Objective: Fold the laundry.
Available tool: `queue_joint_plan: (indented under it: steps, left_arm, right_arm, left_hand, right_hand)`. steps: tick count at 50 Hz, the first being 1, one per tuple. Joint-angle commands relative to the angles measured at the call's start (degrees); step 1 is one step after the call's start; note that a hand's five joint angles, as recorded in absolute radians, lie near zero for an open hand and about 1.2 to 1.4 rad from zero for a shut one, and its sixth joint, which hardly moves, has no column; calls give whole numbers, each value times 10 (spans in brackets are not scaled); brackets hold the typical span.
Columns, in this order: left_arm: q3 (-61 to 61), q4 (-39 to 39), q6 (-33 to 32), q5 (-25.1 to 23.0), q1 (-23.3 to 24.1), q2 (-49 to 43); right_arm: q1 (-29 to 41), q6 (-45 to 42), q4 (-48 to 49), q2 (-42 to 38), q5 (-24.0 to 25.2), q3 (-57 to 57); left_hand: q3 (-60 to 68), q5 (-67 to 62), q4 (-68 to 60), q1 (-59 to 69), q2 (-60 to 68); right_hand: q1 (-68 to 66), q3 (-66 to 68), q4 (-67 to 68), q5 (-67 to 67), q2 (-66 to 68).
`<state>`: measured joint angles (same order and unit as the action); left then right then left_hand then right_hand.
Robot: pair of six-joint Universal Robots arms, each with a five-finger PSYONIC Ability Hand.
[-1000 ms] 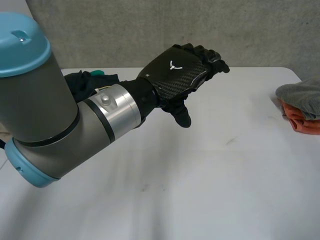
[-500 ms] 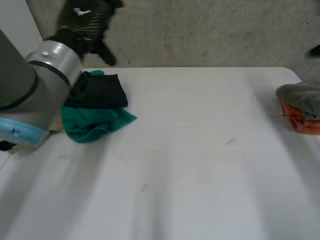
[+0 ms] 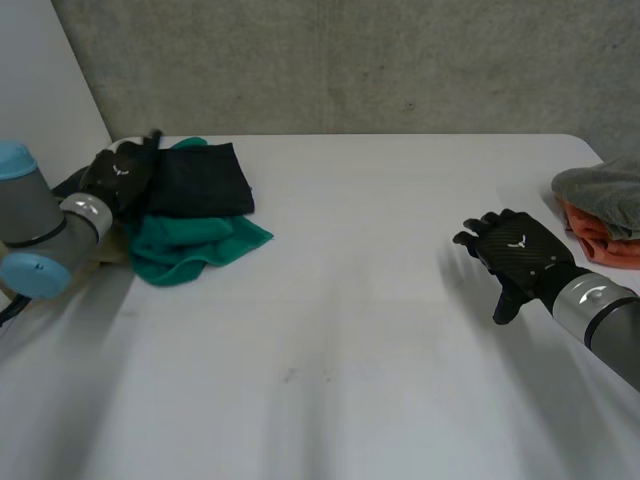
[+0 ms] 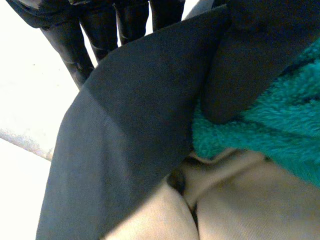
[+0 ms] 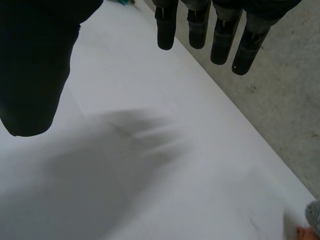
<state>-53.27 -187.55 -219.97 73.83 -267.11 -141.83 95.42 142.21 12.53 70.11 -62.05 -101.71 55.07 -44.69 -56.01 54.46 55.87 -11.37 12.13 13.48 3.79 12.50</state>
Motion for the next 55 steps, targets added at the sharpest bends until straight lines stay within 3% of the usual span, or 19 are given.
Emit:
queue_joint_plan:
  steps: [1,5,11,16,18,20,22,26,27,28,33,38,45,50,55]
  left_arm:
    - [-32,-51,88,6,56,105]
    - [-86,-88,139,5,90,192]
    - [-163,-96,191,-3,187,306]
    - [-211,-95,201,0,274,307]
    - [-215,-94,202,-1,285,307]
    - [-236,-91,216,-4,346,283]
    - [-260,-103,268,-30,405,269]
    - [-282,-147,319,-55,440,266]
    - [-283,-150,321,-54,440,265]
    - [-286,-161,316,-50,440,268]
    - [-285,-158,307,-37,414,274]
    - [-293,-134,289,-25,306,334]
    - [-285,-113,283,-27,209,345]
    - [-238,-84,215,-29,148,258]
    - [-159,-39,108,-26,138,148]
  right_arm:
    - [-7,7,6,3,-6,-9]
    - [-29,9,6,11,-7,-9]
    - [-46,15,5,41,-13,-4]
    - [-52,40,2,57,-27,-1]
    - [-53,46,1,59,-27,-1]
    - [-52,52,1,61,-27,-1]
    - [-52,54,3,62,-34,3]
    - [-52,62,-1,62,-69,19]
    - [-52,62,-2,62,-74,22]
    - [-50,62,-3,62,-80,26]
    - [-51,63,-4,62,-80,29]
    - [-42,57,-43,66,-76,30]
    - [20,59,-163,77,-48,49]
    - [71,52,-200,79,-6,45]
    - [107,51,-197,69,-9,34]
  left_hand:
    - [249,-253,-240,255,241]
    - [249,-253,-240,255,241]
    - [249,-253,-240,255,241]
    - [249,-253,-240,255,241]
    - [249,-253,-240,255,241]
    - [249,-253,-240,255,241]
    - [249,-253,-240,255,241]
    - [206,-210,-197,212,198]
    - [6,-10,3,12,-2]
    - [-432,429,442,-426,-440]
    - [-451,447,460,-445,-459]
    - [-451,447,460,-445,-459]
    - [-447,443,456,-441,-455]
    - [-428,425,438,-422,-436]
    - [-423,420,433,-417,-431]
  right_hand:
    - [14,-21,-35,-38,-25]
    - [14,-21,-35,-38,-25]
    - [14,-21,-35,-38,-25]
    - [14,-21,-35,-38,-25]
    - [14,-21,-35,-38,-25]
    - [14,-21,-35,-38,-25]
    - [14,-21,-35,-38,-25]
    - [14,-21,-35,-38,-25]
    - [14,-21,-35,-38,-25]
    - [14,-21,-35,-38,-25]
    - [14,-21,-35,-38,-25]
    - [14,-21,-35,-38,-25]
    - [14,-21,-35,-38,-25]
    - [14,-21,-35,-38,-25]
    - [14,-21,-35,-38,-25]
